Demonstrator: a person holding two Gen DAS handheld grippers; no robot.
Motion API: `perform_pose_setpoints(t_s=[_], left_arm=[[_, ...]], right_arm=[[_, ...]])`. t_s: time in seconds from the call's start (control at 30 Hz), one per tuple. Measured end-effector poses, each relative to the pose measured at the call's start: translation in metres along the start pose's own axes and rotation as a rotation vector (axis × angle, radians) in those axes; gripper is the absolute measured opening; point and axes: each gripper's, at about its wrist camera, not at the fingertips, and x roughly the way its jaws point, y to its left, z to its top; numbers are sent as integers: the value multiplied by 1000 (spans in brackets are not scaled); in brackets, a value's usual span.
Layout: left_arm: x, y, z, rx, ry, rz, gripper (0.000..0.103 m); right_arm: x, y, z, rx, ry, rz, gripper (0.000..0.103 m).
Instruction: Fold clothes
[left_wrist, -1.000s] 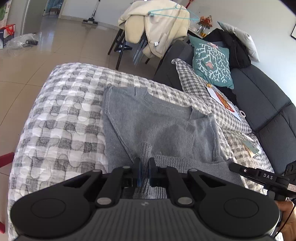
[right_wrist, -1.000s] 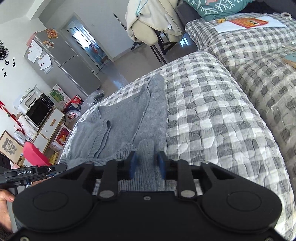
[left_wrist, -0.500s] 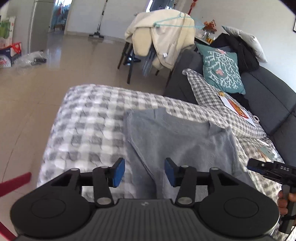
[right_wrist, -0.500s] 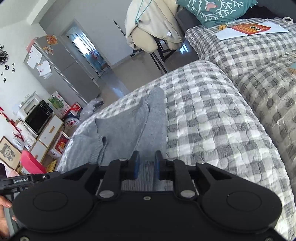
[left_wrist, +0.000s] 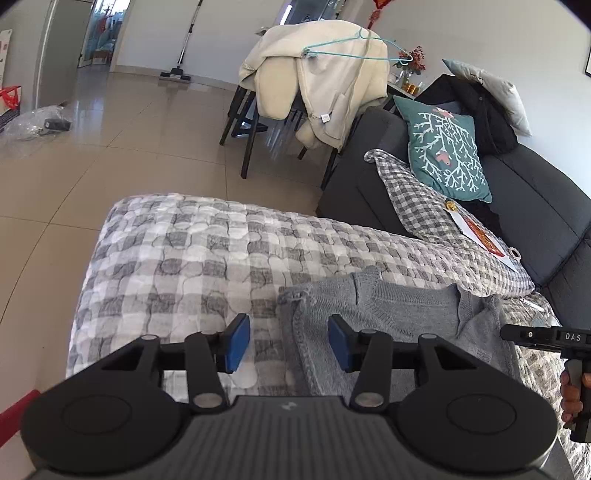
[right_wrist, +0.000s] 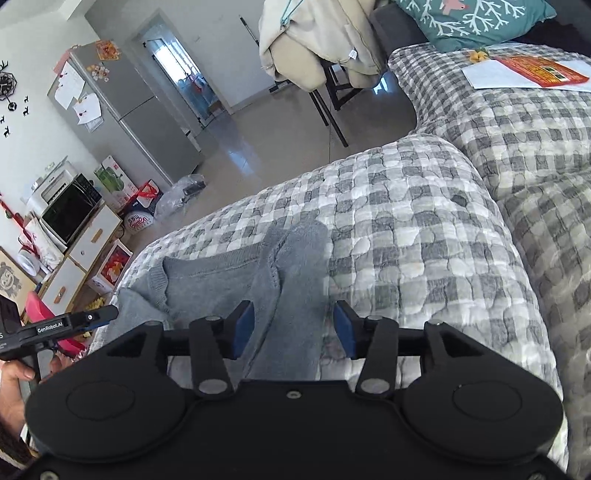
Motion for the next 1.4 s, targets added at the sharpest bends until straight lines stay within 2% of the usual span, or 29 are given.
perform_pose_setpoints(t_s=[0.17, 0.2, 0.27, 0.3, 0.33, 0.43, 0.7, 0.93, 1.17, 1.4], left_arm=[[14, -1, 8, 46, 2, -42, 44], [17, -2, 8, 49, -1, -43, 31], [18, -3, 8, 44, -5, -60, 11], [17, -5, 7, 45, -21, -59, 10], [14, -7, 6, 46, -39, -62, 9], [1, -12, 6, 45, -88, -77, 9], [-56, -41, -1, 83, -173, -135, 8], [-110, -62, -33, 130, -188, -182, 8], [-164, -73, -92, 230, -122, -228, 8], [-173, -69, -138, 296, 18, -246, 9]], right_arm=[[15, -2, 10, -68, -4, 29, 53], [18, -1, 12, -91, -9, 34, 52], [21, 1, 13, -124, -13, 38, 40], [23, 3, 12, -142, -14, 40, 18], [24, 4, 12, -148, -11, 43, 12], [15, 8, 9, -162, -57, 58, 11], [-48, 27, 0, -216, -180, 110, 11], [-113, 51, -28, -322, -208, 137, 11], [-159, 56, -72, -410, -162, 151, 11], [-176, 59, -112, -524, -28, 184, 11]])
